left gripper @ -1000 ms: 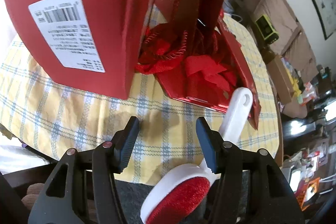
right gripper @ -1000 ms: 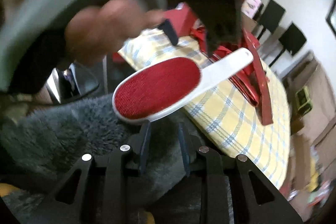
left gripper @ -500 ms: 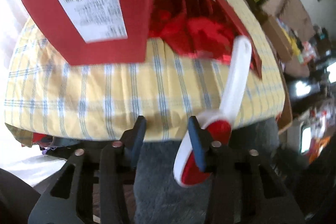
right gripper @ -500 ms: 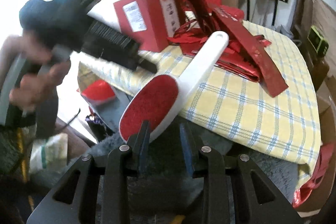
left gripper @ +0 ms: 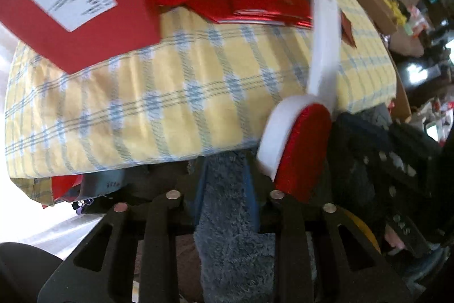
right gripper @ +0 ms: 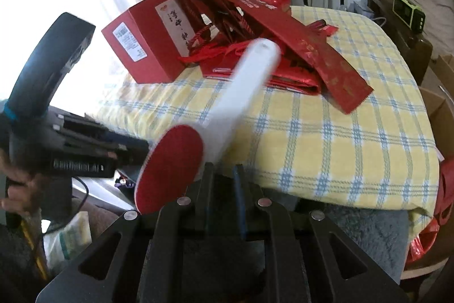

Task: Organize objects

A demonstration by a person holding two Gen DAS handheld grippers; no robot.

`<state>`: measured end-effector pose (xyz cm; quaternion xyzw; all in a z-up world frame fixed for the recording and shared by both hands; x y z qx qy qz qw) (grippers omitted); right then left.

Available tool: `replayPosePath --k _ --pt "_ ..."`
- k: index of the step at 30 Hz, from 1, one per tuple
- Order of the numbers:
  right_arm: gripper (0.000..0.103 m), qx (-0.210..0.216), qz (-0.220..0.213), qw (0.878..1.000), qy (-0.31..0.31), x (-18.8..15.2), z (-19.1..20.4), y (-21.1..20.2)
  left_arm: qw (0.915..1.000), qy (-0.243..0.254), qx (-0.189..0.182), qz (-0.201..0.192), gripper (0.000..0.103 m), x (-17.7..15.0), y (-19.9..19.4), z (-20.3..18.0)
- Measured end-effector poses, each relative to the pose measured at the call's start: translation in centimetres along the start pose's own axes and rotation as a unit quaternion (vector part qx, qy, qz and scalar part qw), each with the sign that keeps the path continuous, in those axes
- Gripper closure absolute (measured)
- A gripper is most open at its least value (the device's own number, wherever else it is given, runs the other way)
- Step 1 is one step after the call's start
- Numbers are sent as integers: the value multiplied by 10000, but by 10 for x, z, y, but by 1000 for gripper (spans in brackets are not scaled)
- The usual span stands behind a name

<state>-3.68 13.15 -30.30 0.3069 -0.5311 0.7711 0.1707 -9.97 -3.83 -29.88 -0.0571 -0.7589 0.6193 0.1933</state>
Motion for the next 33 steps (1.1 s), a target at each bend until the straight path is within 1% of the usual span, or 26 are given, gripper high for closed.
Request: replayPosePath --k 3,6,7,11,15,16,17,18,19,21,23,24,26,27,29,31,33 --pt "91 10 -73 9999 119 7 -6 1 9999 104 -62 56 85 -2 -1 -6" --pt "91 127 -181 9996 180 16 -8 0 9996 174 -181 90 85 -2 -1 -13" --pt "91 116 -203 9996 154 19 -7 0 9995 227 -193 132 85 -3 0 -15" --pt "91 293 -214 9992 146 25 -3 5 9982 432 -229 353 85 -7 4 -20" --pt "90 96 -111 9997 205 18 -4 -4 9996 159 -223 82 81 2 -17 -3" --pt "81 34 -68 9997 252 14 -5 -7 9998 35 -200 -14 79 4 -24 5" --pt "61 -31 38 9995 327 10 -6 -10 9998 -96 -150 -106 75 6 -29 12" --pt "51 -73 215 9990 374 5 -5 -11 9994 -254 -75 -208 73 8 -35 20" --pt "40 -81 407 9985 359 -1 -1 -11 9986 -426 0 -309 68 12 -40 26" --pt "40 -25 691 9974 215 -11 12 -10 9963 -729 53 -460 59 17 -44 35" --pt "39 -10 839 9965 28 -18 29 -8 9923 -1079 27 -614 38 20 -45 47" --pt "39 -66 875 9961 -78 -20 36 -6 9896 -1243 58 -724 36 23 -47 51" --pt "31 -318 919 9947 -339 -24 49 2 9854 -1433 105 -913 35 21 -49 58" --pt "30 -430 978 9935 -404 -27 52 7 9827 -1550 47 -1010 35 22 -52 63" --pt "30 -588 1090 9913 -439 -33 55 18 9789 -1696 -14 -1143 35 23 -54 61" --pt "30 -644 1148 9904 -417 -37 54 25 9761 -1771 -72 -1260 35 24 -57 62" --pt "34 -677 1154 9899 -463 -40 52 30 9744 -1824 -95 -1313 35 24 -54 57"
Point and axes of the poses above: each gripper's, at about its wrist camera, not at the fingertips, and y roughly the way its jaws point, z to its left, x to its top, the point moved 2 cm from there along y, roughly the way its jaws point, and after that the axes turned 3 degrees about -z, right-handed, at the moved point
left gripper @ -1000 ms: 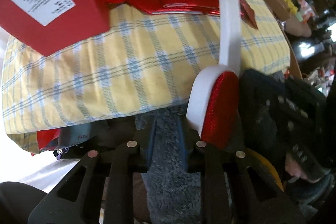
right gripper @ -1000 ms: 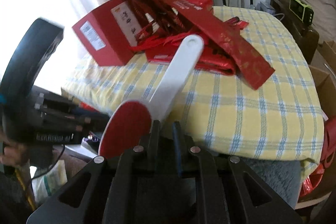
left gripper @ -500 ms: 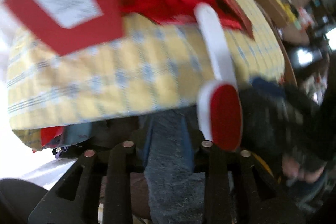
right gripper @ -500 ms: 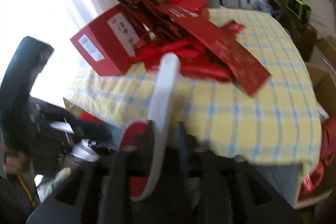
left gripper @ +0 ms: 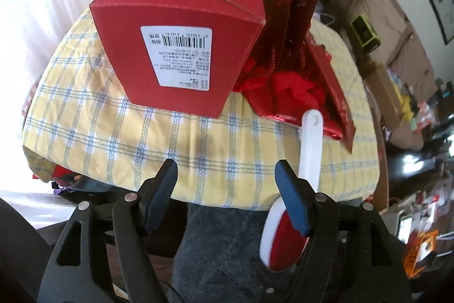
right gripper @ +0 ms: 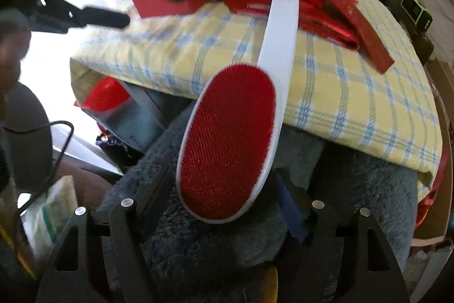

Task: Organize objects

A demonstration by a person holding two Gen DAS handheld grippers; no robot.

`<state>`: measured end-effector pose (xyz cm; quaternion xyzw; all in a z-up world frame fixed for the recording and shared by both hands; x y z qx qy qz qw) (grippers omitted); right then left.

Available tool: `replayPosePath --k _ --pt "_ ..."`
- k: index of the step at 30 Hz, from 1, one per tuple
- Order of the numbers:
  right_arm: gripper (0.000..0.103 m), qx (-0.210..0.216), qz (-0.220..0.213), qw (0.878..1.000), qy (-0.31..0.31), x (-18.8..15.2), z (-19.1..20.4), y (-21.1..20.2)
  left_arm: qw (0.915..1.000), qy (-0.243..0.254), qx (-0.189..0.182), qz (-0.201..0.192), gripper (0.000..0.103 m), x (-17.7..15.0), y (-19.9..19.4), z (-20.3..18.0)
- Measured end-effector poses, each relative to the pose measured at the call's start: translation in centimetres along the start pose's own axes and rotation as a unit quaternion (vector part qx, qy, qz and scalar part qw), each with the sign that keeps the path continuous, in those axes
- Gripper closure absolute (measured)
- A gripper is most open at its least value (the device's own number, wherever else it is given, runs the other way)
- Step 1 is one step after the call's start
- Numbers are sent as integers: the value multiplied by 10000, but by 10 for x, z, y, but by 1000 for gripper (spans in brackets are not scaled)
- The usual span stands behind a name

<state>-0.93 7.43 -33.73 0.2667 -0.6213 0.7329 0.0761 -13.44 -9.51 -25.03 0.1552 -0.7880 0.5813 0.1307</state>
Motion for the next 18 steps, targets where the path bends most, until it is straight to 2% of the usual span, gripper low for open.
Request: replayPosePath --k 1,4,7,10,13,16,18 --pt "44 18 -7 10000 -24 -1 -1 2 10000 -36 -18 -15 35 -1 2 -4" --pt "45 18 -64 9999 -137 -3 -1 2 9999 -65 -123 -24 35 -2 2 -11" --pt "45 -569 -214 9949 -808 -8 9 -3 9997 -130 -179 -92 33 2 11 -19" --pt "46 -840 -342 9895 -1126 -10 15 -7 9995 -189 -232 -21 33 6 30 -28" --pt "46 -963 -356 9858 -1329 -15 16 -5 9996 -69 -262 117 33 7 48 -42" --pt "46 -900 -339 9869 -1296 -16 13 -3 9991 90 -356 218 32 12 61 -54" --pt "46 -903 -357 9858 -1368 -17 13 -4 9987 383 -177 284 33 17 62 -62"
Point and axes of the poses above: each gripper's, at about its wrist camera, not at the fingertips, and y roughly the way its jaws point, z to its left, x to its top, the point moved 2 cm from there along y, roughly the way its jaws point, and after that the axes turned 3 degrees about -z, right-handed, at the moved point
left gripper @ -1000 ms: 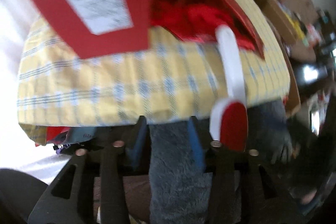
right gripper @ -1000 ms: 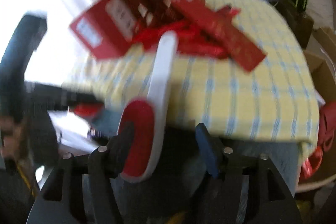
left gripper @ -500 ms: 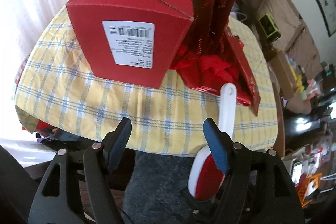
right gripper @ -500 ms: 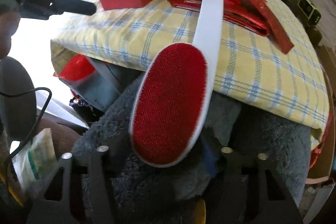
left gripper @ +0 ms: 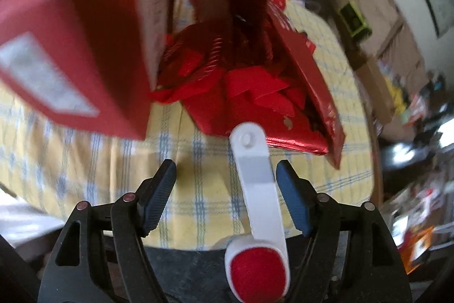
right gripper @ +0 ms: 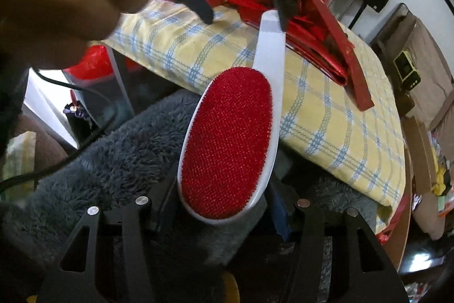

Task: Organize objects

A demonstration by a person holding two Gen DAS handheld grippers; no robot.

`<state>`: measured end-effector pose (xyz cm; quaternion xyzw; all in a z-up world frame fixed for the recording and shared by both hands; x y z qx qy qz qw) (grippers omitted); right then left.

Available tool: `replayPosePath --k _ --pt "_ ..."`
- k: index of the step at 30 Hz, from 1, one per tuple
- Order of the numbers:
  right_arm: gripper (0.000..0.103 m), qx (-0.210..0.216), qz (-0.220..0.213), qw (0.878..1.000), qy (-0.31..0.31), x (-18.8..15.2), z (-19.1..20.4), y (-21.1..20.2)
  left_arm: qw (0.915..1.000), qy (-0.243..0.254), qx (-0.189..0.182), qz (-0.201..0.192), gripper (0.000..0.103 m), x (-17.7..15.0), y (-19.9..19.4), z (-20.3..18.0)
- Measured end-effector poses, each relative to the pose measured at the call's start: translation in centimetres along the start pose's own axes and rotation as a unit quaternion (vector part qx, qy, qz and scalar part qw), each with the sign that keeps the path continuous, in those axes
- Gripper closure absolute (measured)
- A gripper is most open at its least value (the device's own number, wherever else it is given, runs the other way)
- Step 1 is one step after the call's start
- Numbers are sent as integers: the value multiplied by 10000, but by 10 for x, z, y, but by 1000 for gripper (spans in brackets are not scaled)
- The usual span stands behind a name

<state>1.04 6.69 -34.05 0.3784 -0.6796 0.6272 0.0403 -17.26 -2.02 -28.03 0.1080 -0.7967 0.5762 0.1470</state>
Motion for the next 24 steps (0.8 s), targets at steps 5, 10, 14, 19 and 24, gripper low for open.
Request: replayPosePath --k 5,10,14,19,24 --pt "46 21 -23 10000 -44 1 -1 -1 9991 407 -15 87 32 9 13 -15" --pt "46 68 -46 10000 -20 0 -3 -1 9975 590 257 -274 59 2 13 -19" --pt "47 90 -87 9999 -75 0 -2 -3 9970 685 216 -300 70 -1 10 -16" --pt "47 113 -99 9999 -44 0 -3 -3 9952 743 317 -543 71 -7 -5 -19" --pt "47 179 -104 9997 85 2 -8 -3 9914 918 327 -870 72 -9 -37 -32"
Point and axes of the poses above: each gripper's, at about its wrist camera, not at the fingertips, and y roughly the way its jaws point, z to its left, x to its top, the point moved 2 cm from there along y, roughly the way its jaws point, and after that the axes turned 3 degrees about -z, right-handed, at the moved point
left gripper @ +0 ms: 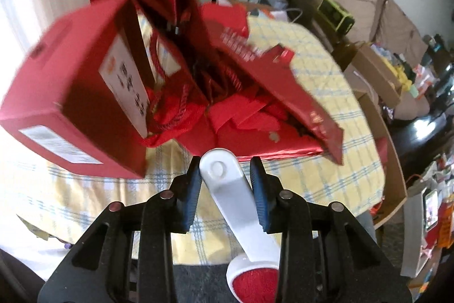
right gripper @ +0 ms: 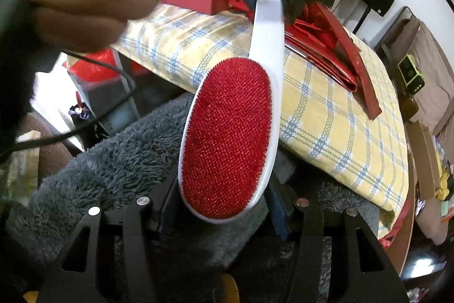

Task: Organize objects

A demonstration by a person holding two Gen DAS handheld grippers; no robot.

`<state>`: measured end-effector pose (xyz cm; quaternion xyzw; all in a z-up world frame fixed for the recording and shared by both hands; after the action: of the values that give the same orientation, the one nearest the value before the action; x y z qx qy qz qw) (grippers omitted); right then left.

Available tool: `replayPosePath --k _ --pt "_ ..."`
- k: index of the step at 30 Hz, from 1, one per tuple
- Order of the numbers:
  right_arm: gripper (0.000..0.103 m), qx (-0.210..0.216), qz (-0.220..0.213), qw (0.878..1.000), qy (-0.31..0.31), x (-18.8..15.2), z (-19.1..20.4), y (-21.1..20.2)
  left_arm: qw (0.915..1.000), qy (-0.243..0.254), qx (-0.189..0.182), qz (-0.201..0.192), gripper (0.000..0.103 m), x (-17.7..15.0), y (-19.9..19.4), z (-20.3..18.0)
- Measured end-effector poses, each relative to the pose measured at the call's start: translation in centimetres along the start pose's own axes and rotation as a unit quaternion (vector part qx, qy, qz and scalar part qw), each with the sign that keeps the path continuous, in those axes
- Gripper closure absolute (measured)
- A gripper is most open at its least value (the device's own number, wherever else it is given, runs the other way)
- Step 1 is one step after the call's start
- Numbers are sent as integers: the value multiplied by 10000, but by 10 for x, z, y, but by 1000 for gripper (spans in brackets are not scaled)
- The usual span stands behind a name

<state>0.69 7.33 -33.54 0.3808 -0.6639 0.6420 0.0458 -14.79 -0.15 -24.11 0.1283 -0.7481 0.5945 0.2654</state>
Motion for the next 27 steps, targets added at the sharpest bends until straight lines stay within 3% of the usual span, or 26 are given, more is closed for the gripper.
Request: replayPosePath --k 15,27 --pt "48 -133 -233 9993 244 7 -17 -12 9960 450 76 -768 73 8 -66 -41" --pt "48 -208 -429 9984 308 8 -20 -23 9928 494 112 -1086 74 8 -86 -50"
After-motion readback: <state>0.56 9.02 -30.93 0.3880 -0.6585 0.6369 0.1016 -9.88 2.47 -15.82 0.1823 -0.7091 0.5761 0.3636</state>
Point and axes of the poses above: each gripper's, at about its wrist camera, not at the fingertips, and y roughly the way its jaws point, z to its left, x to its top, the point moved 2 cm from there along y, roughly the way its jaws point, and after that the axes turned 3 degrees about -z, right-handed, at the moved point
